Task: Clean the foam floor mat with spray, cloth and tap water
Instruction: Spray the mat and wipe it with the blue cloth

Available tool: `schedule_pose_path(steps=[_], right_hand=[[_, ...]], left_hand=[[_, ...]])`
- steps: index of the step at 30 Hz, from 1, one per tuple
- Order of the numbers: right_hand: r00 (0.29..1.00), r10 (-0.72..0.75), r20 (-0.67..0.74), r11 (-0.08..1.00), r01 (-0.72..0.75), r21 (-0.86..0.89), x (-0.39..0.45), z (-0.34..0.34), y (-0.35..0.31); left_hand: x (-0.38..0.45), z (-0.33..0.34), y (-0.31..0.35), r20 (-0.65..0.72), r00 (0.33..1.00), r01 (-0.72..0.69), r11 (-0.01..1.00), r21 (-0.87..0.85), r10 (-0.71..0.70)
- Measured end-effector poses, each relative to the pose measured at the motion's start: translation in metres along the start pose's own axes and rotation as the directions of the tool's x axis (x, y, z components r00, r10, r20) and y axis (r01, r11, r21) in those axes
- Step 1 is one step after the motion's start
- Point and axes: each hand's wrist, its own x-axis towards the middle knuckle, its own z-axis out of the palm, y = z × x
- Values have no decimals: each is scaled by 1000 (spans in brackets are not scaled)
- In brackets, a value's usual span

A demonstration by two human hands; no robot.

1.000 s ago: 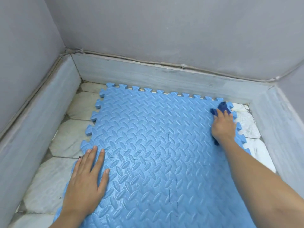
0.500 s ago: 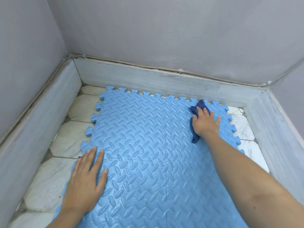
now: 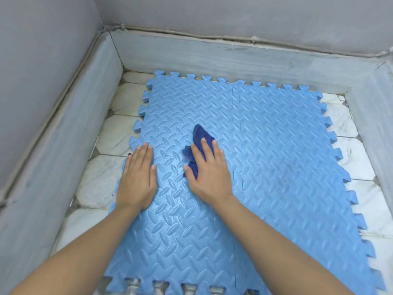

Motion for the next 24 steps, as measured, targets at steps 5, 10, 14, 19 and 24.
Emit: schedule_pose_path(steps=[5,10,14,19,24], right_hand=[[995,-92,41,984,97,-152,-34,-8,21],[934,342,-105,922,-355,-152,-40,-54,133],[901,414,-131,905,-423,-42,-21,-54,123],[990,139,-8,988,-139,-67,23,-15,17],[975,-132,181,986,148,-77,36,13,-67]], left_hand=[[-4,-5,-1,-73,996,40,986,-162,-52],[-32,-19,-25,-82,996,32,988,-150,-45],[-49,-32,-38,6,991,130,949,-287,-134],[-20,-54,-55,181,974,192,927,-322,-138],[-25,-53,-57,268,961,137,960,-245,-68]])
